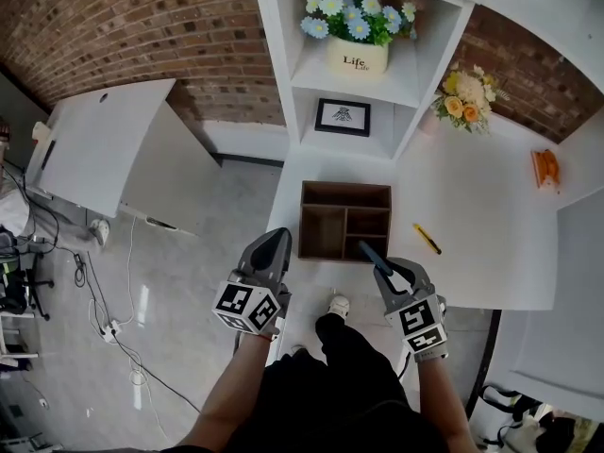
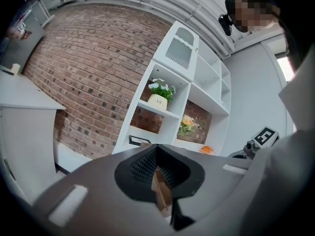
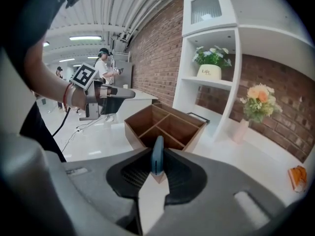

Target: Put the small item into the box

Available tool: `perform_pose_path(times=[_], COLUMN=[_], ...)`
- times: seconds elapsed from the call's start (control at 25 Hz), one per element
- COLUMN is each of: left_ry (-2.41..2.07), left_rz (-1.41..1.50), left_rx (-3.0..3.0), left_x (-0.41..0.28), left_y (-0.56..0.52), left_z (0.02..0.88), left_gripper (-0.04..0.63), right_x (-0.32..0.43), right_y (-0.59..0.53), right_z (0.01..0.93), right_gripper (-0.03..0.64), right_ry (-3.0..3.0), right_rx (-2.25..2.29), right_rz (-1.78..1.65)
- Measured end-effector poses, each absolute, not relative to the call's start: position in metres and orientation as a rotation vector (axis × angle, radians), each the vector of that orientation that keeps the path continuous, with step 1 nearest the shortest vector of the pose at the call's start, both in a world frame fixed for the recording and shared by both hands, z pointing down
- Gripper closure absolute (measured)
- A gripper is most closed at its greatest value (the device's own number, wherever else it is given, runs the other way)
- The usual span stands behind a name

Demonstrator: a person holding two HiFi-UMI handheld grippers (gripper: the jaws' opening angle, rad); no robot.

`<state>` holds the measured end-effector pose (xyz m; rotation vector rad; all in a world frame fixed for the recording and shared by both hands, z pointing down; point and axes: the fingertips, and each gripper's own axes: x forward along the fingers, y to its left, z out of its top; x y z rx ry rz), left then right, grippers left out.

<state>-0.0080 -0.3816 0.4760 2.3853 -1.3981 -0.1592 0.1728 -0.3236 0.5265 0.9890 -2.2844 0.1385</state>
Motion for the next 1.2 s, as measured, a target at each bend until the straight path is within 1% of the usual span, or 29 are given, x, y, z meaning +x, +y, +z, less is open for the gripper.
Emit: perform_pose_path(times=[0.96, 1.2], left_ry=[-1.448, -1.398], left_rz=[-0.129, -0.140], left_rx=[2.347, 2.367], left_x=[-0.013, -0.011], left_y=[-0.408, -0.418], left_z=[0.481, 0.476], left_gripper=[0.594, 0.594], right_x=[0.162, 0.159], right_y=[-0.338, -0.338], right_z=[0.546, 0.546], right_gripper=[0.546, 0.546], right_ry=[-2.249, -2.115], right_rx=[0.832, 0.788], right_rz=[0.212, 0.084])
